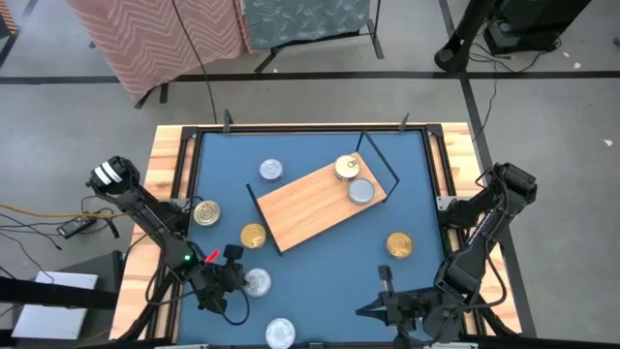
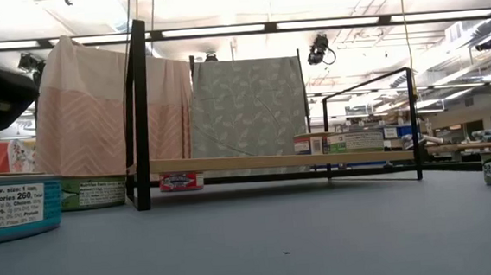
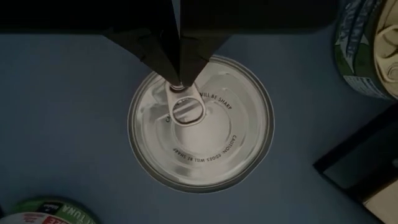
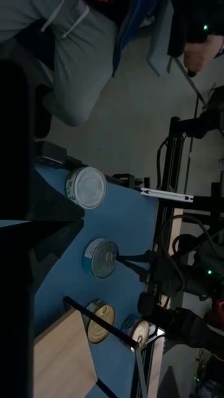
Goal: Stack canned seafood by type on shelf
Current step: Put the green/blue tuna can on the shelf
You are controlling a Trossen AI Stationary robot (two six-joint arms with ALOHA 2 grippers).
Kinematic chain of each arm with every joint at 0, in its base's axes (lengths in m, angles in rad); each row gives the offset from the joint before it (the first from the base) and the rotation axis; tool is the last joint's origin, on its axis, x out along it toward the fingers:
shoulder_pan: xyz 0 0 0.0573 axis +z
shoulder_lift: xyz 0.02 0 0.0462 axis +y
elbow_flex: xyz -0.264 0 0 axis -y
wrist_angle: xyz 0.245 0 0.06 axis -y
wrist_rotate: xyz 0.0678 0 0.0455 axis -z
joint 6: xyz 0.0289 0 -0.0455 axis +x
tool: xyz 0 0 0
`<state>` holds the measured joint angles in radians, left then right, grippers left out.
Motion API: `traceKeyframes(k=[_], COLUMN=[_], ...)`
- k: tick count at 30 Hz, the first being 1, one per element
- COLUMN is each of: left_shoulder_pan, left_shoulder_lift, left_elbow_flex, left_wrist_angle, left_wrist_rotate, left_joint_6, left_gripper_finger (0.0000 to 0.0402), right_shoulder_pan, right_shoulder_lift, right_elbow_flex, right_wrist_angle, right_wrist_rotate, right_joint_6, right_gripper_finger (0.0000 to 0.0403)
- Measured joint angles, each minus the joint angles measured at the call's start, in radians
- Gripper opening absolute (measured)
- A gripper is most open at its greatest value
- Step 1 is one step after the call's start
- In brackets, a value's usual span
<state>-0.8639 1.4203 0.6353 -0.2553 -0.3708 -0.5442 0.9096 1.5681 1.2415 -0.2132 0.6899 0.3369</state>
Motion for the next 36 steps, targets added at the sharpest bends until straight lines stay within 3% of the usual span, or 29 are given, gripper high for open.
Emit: traceKeyframes(k=[16,25,30,36], left_shoulder_pan=[-0.052,-0.075,-0.087,-0.088], left_shoulder_lift=[0.029,0.032,0.017,-0.034], left_elbow_flex=[-0.006,-0.085,-0.073,-0.017], left_wrist_angle=[-0.159,0.001,-0.063,-0.255], left_wrist_rotate=[0.029,0.000,-0.030,-0.054], left_joint_6=[-0.152,-0.182,-0.164,-0.144], left_gripper_finger=[0.0003,0.0003,0.0003,0.0013], right_shoulder_pan=[0.001,0.001,0.001,0.001], right_shoulder_lift=[0.000,0.000,0.000,0.000], right_elbow_flex=[0.000,0.000,0.000,0.000], right_wrist_angle=[0.003,0.019,0.020,0.020], right_wrist_rotate=[-0.002,-0.003,-0.002,-0.002], right_joint_6=[0.002,-0.005,-0.007,-0.007], right_gripper_finger=[0.0005,0.0005,0.0005,0.0005])
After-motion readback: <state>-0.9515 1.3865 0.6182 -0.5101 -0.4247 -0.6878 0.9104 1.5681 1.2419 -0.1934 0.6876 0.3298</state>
